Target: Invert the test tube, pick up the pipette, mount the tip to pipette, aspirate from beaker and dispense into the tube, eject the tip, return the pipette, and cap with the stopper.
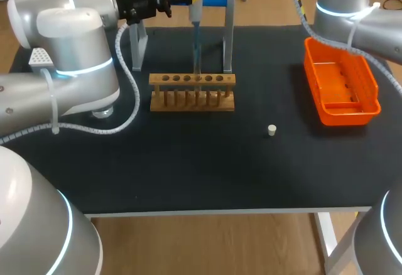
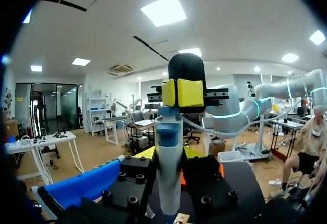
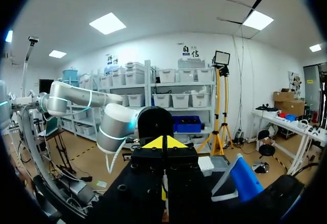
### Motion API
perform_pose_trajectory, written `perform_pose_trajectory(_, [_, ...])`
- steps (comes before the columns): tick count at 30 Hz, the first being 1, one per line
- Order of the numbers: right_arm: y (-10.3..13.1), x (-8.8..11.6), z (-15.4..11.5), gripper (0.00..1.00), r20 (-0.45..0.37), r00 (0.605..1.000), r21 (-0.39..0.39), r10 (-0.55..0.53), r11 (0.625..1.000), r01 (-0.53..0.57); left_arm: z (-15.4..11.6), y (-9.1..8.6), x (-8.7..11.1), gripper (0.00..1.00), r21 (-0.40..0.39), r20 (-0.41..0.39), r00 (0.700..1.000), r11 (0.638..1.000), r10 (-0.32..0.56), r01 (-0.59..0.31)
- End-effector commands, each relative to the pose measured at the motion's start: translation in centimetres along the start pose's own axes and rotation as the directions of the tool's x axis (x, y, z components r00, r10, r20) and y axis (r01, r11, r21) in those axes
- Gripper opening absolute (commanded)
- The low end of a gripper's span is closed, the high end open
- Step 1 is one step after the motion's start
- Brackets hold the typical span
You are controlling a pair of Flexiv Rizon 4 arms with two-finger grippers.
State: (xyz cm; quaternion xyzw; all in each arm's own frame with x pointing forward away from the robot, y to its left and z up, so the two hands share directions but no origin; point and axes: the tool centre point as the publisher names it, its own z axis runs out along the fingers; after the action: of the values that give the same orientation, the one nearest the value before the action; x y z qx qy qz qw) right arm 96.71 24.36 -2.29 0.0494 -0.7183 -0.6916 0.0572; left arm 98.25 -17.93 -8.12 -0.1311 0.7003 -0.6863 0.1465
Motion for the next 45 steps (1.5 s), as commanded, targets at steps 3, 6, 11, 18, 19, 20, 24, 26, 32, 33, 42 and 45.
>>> perform_pose_trajectory(3, [1.9,0.9,-0.7,0.00,-0.001,0.998,0.016,-0.060,0.998,0.060,0.0,-0.3,0.1,0.00,0.002,0.005,1.000,1.000,0.000,0.000])
perform_pose_trajectory(6, [2.3,1.6,-1.5,1.00,0.011,0.996,0.020,-0.091,0.996,0.090,0.0,-0.3,0.1,0.00,0.002,0.005,1.000,1.000,0.000,0.000])
perform_pose_trajectory(11, [1.9,3.2,-4.1,1.00,0.040,0.991,0.027,-0.125,0.992,0.124,0.0,-0.3,0.1,0.00,0.002,0.005,1.000,1.000,0.000,0.000])
perform_pose_trajectory(18, [-2.6,4.6,-7.0,1.00,0.045,0.992,0.111,-0.120,0.987,0.114,0.0,-0.3,0.1,0.00,0.002,0.005,1.000,1.000,0.000,0.000])
perform_pose_trajectory(19, [-3.6,4.7,-7.2,1.00,0.046,0.994,0.116,-0.104,0.988,0.098,0.0,-0.3,0.1,0.00,0.002,0.005,1.000,1.000,0.000,0.000])
perform_pose_trajectory(20, [-4.6,4.8,-7.4,1.00,0.045,0.995,0.122,-0.092,0.989,0.086,0.0,-0.3,0.1,0.00,0.002,0.005,1.000,1.000,0.000,0.000])
perform_pose_trajectory(24, [-9.0,4.9,-7.8,1.00,0.026,0.998,0.151,-0.059,0.987,0.054,0.0,-0.3,0.1,0.00,0.002,0.005,1.000,1.000,0.000,0.000])
perform_pose_trajectory(26, [-10.8,5.0,-7.8,1.00,0.007,0.997,0.160,-0.074,0.985,0.072,0.0,-0.3,0.1,0.00,0.002,0.005,1.000,1.000,0.000,0.000])
perform_pose_trajectory(32, [-16.1,4.1,-7.6,1.00,0.004,0.998,0.164,-0.063,0.985,0.062,0.0,-0.3,0.1,0.00,0.002,0.005,1.000,1.000,0.000,0.000])
perform_pose_trajectory(33, [-16.8,3.9,-7.6,1.00,0.006,0.996,0.174,-0.084,0.981,0.081,0.0,-0.3,0.1,0.00,0.002,0.005,1.000,1.000,0.000,0.000])
perform_pose_trajectory(42, [-21.3,1.6,-7.4,1.00,0.008,0.998,0.200,-0.054,0.978,0.052,0.0,-0.3,0.1,0.00,0.002,0.005,1.000,1.000,0.000,0.000])
perform_pose_trajectory(45, [-22.5,1.0,-7.1,1.00,0.008,0.998,0.214,-0.055,0.975,0.052,0.0,-0.3,0.1,0.00,0.002,0.005,1.000,1.000,0.000,0.000])
